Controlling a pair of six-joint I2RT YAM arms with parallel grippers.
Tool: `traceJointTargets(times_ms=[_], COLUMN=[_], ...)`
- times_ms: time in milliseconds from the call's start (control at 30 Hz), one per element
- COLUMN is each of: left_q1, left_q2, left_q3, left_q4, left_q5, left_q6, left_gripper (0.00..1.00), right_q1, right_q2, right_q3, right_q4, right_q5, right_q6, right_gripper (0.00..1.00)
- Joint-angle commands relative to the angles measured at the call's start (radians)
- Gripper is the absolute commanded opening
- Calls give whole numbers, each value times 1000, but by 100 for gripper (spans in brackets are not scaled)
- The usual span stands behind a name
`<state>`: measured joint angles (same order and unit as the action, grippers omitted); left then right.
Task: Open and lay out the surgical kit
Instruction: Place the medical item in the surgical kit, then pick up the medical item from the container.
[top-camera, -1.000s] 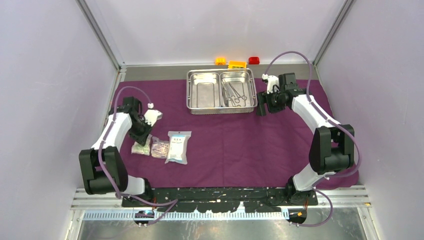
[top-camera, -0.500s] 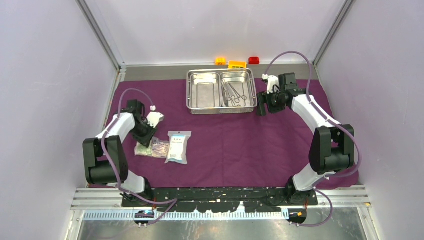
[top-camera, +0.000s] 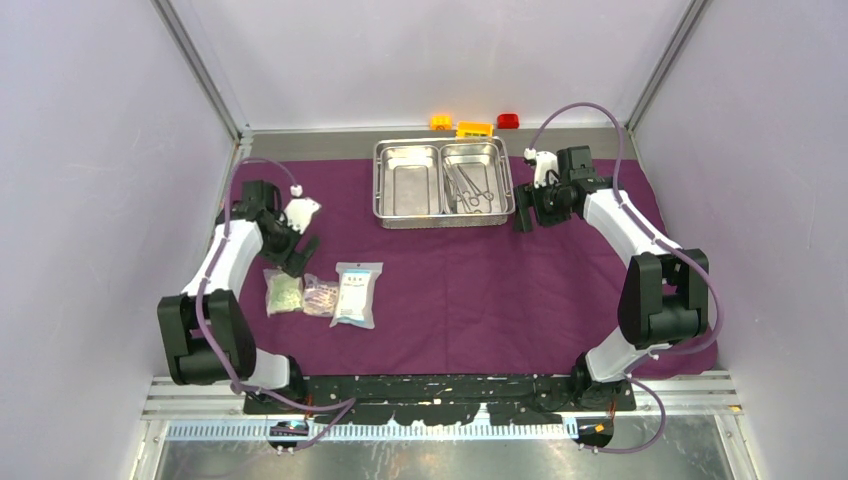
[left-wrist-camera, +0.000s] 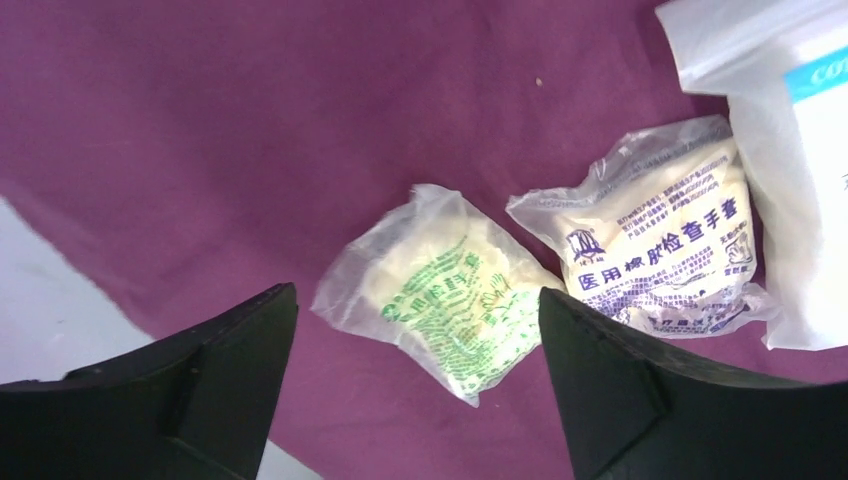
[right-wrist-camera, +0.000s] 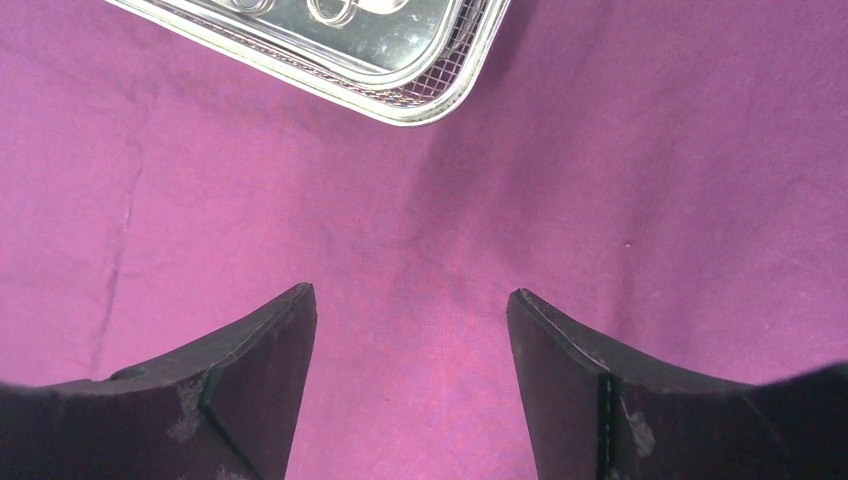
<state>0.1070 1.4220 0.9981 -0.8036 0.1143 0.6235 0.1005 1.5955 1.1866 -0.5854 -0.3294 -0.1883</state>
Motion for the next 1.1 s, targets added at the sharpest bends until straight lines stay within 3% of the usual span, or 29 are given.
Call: traceJointTargets(times_ms=[0, 233, 533, 633, 800, 1067], left_q1=[5, 4, 5, 4, 5, 5], left_q2=[-65, -91, -13, 15, 13, -76], left_q3=[84, 172, 354, 400, 412, 363], left_q4=[-28, -2, 62, 56, 102, 167], left_q5=[5, 138, 301, 412, 497, 463], left_q6=[2, -122, -378, -431, -486, -524], left_gripper=[98, 100, 100, 99, 100, 100], right_q1=[-5, -4, -1, 35, 166, 347], right_q2=[-35, -45, -106, -80, 26, 245], right_q3=[42, 48, 81, 137, 263, 451], right_q4=[2, 3, 46, 53, 51, 90], right_q5=[13, 15, 7, 16, 141, 391], right_q6=[-1, 9, 88, 110, 104, 116], right_gripper=[75, 75, 75, 73, 71, 65])
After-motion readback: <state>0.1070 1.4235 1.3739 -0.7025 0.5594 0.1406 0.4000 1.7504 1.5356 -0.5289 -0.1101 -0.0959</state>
